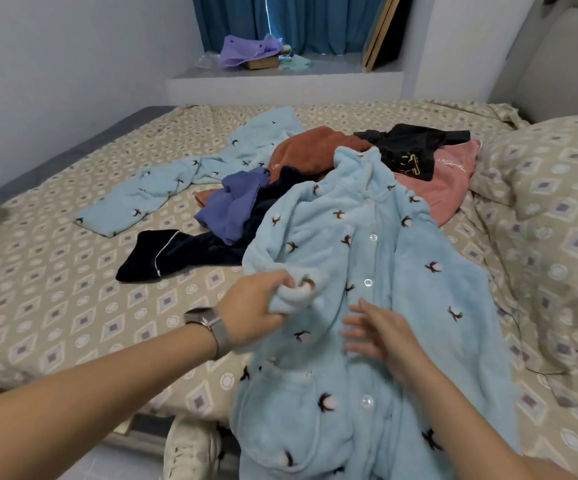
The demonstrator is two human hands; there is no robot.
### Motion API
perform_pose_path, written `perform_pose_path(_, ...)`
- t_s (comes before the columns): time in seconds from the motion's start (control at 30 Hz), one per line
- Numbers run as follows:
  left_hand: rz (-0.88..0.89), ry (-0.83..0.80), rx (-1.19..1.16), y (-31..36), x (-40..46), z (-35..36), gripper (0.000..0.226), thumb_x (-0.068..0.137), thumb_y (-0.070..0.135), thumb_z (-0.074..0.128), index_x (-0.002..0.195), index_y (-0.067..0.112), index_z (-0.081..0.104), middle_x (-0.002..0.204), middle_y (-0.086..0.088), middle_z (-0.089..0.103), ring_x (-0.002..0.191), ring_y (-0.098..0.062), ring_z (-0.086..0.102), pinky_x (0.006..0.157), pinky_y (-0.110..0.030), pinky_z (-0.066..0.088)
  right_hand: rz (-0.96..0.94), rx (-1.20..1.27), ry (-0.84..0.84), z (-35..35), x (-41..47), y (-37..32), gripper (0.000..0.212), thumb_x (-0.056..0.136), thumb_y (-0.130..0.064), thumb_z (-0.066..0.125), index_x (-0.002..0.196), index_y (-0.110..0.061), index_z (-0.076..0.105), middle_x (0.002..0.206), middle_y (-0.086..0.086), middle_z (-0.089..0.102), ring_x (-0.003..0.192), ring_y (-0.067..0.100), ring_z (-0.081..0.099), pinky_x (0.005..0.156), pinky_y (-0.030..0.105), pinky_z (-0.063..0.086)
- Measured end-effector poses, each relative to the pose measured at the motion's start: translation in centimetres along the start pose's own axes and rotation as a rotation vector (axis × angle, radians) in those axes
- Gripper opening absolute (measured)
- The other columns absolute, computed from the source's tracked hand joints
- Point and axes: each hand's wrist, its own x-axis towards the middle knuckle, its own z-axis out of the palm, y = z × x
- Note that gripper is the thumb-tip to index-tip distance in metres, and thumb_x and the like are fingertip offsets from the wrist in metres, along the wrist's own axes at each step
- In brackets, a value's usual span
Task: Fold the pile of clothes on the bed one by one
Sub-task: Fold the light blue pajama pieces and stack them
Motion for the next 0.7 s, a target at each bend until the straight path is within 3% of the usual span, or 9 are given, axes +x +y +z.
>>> perform_pose_path(0.1,0.162,-0.391,-0.003,1.5,-1.1,1.1,0.048,0.069,0.027,0.075,0.105,0.042,0.047,0.099,-0.001,0.06,0.092,-0.016,0.055,0.081,-0.023,0.041,0.254,-0.017,-0.331,1.3,-1.9,1.1,0.058,0.09,-0.059,0.043,0.106,-0.01,0.069,0.105,0.015,0.07,0.091,0.03,0.07,0.073,0.044,0.059)
perform_pose_path(0.17,0.041,-0.729,-0.145,2.7,-1.6,1.2,0.047,0.071,0.028,0.084,0.105,0.045,0.056,0.103,0.003,0.057,0.091,-0.013,0.058,0.087,-0.023,0.046,0.243,0.0,-0.376,1.6,-2.5,2.1,0.061,0.087,-0.06,0.046,0.104,-0.008,0.072,0.103,0.016,0.071,0.092,0.028,0.069,0.079,0.038,0.057)
perform_pose_path(0.23,-0.173,-0.864,-0.342,3.5,-1.6,1.1,0.041,0.079,0.03,0.079,0.114,0.033,0.058,0.103,0.003,0.06,0.078,-0.013,0.065,0.083,-0.029,0.054,0.2,-0.028,-0.358,1.7,-3.1,3.0,0.046,0.093,-0.044,0.055,0.109,-0.004,0.071,0.104,0.017,0.072,0.096,0.027,0.07,0.084,0.034,0.055)
perform_pose_path(0.3,-0.342,-0.72,-0.463,3.5,-0.9,1.4,0.023,0.09,0.029,0.067,0.107,0.017,0.059,0.094,-0.002,0.064,0.067,-0.017,0.068,0.071,-0.033,0.057,0.155,-0.136,-0.288,1.4,-3.6,4.0,0.028,0.092,-0.02,0.064,0.111,0.001,0.069,0.101,0.016,0.073,0.09,0.023,0.072,0.074,0.028,0.056)
perform_pose_path(0.37,-0.477,-0.39,-0.422,2.1,0.7,2.0,0.014,0.094,0.026,0.061,0.097,0.013,0.056,0.089,-0.005,0.065,0.068,-0.017,0.068,0.067,-0.036,0.057,0.153,-0.176,-0.243,0.8,-3.9,4.8,0.026,0.087,-0.008,0.069,0.11,0.004,0.067,0.099,0.016,0.074,0.089,0.025,0.072,0.071,0.029,0.057)
perform_pose_path(0.47,-0.688,-0.058,-0.183,-0.9,3.0,2.2,0.041,0.092,0.036,0.059,0.122,0.008,0.055,0.119,-0.009,0.061,0.105,-0.028,0.061,0.091,-0.037,0.051,0.165,-0.171,-0.275,0.4,-4.6,5.0,0.027,0.088,-0.01,0.069,0.112,0.001,0.066,0.102,0.013,0.074,0.095,0.025,0.072,0.078,0.032,0.058)
perform_pose_path(0.53,-0.885,-0.055,-0.312,-1.7,3.8,2.2,0.056,0.091,0.046,0.057,0.134,0.011,0.048,0.133,-0.009,0.053,0.117,-0.031,0.054,0.098,-0.039,0.047,0.152,-0.159,-0.304,0.4,-5.1,5.3,0.026,0.09,-0.011,0.067,0.114,0.0,0.064,0.105,0.011,0.074,0.098,0.024,0.071,0.081,0.032,0.058)
perform_pose_path(0.6,-1.065,-0.156,-0.687,-1.3,4.5,2.2,0.064,0.089,0.053,0.059,0.137,0.015,0.042,0.133,-0.009,0.05,0.115,-0.03,0.054,0.094,-0.041,0.048,0.101,-0.162,-0.376,0.6,-5.4,5.7,0.031,0.089,-0.009,0.069,0.118,-0.002,0.061,0.11,0.011,0.073,0.104,0.025,0.069,0.088,0.034,0.056)
perform_pose_path(0.7,-1.038,-0.178,-0.924,0.1,5.7,3.0,0.057,0.088,0.042,0.066,0.131,0.008,0.049,0.117,-0.01,0.062,0.104,-0.027,0.062,0.092,-0.042,0.051,0.063,-0.232,-0.552,0.9,-5.7,6.0,0.038,0.087,-0.006,0.07,0.124,-0.008,0.06,0.117,0.007,0.071,0.111,0.022,0.066,0.095,0.032,0.052)
